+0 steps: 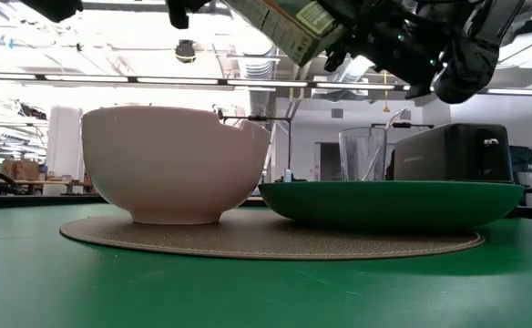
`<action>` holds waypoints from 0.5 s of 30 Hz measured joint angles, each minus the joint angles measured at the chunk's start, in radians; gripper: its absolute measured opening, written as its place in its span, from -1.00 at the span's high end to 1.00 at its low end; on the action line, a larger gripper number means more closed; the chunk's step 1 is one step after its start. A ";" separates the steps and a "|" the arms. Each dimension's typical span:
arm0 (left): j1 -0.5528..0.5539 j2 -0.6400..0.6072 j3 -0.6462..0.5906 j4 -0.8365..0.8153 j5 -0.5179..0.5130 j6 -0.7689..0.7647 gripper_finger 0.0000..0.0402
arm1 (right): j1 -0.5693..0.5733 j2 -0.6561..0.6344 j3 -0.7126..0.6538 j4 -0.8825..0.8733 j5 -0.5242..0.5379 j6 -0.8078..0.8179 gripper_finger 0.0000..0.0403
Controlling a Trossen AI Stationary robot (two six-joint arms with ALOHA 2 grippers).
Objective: Arrange a breakfast setting
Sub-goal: Pour the cereal from the cereal box into the bowl
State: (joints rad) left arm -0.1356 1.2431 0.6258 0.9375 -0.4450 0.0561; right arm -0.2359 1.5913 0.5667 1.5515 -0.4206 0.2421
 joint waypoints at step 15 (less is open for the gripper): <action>0.001 -0.001 0.000 -0.002 0.000 0.065 0.54 | 0.004 -0.001 0.020 -0.031 0.005 0.012 -0.19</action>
State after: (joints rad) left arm -0.1345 1.2423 0.6258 0.9356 -0.4446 0.1211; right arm -0.2316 1.5907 0.5869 1.5205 -0.4156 0.2537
